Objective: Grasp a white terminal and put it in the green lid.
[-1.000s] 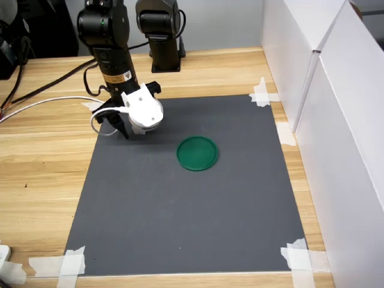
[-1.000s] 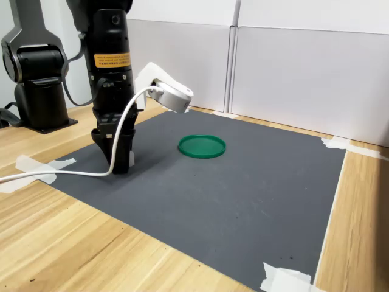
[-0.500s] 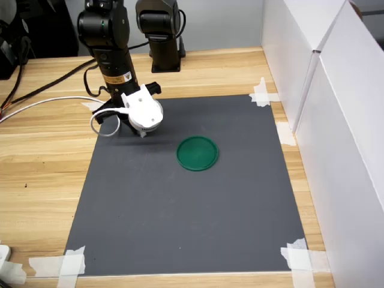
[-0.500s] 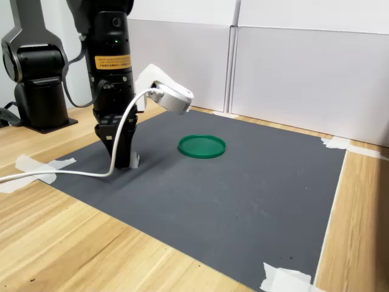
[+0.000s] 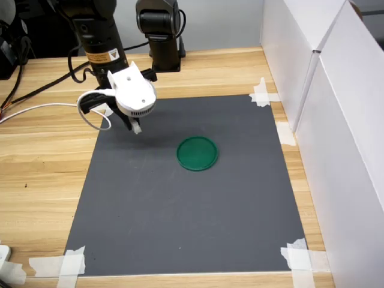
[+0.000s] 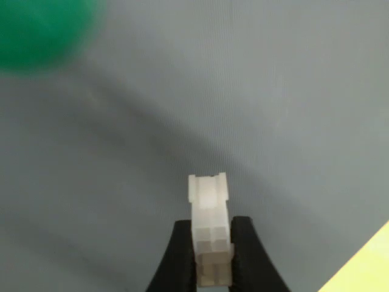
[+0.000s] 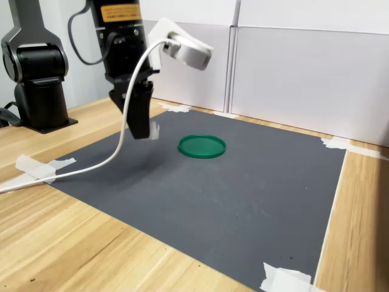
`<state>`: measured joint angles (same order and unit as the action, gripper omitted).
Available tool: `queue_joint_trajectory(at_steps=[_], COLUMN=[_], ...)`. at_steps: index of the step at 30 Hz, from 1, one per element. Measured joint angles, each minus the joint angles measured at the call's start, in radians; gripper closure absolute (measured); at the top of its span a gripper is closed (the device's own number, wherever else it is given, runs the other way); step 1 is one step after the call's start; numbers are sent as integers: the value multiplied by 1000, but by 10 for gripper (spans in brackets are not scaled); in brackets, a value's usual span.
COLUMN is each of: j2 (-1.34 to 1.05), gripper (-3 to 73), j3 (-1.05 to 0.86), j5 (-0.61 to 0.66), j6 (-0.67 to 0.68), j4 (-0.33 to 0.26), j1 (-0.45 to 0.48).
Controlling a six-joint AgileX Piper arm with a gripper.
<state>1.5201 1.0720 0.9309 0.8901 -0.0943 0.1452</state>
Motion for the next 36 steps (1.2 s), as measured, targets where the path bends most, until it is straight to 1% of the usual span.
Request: queue_joint_trajectory(at_steps=[2,5,9,12,17,20,27,31,36], j2=[0,0,0,6,56,99,199,240,260], gripper=[612,612,612,612,612,612,612,612,609], j3=[55,114,148,148,148,148,148,148,148], j5=[40,91,120,136,134,129,105,103,63], j6=[14,10,-20,-24,-36,-45,-50,-50,-40], j4=[-14,-17,6,13,32,43,62,63,66], j1=[-27,-102,-206,-267,-341,-359,-363,-363,-363])
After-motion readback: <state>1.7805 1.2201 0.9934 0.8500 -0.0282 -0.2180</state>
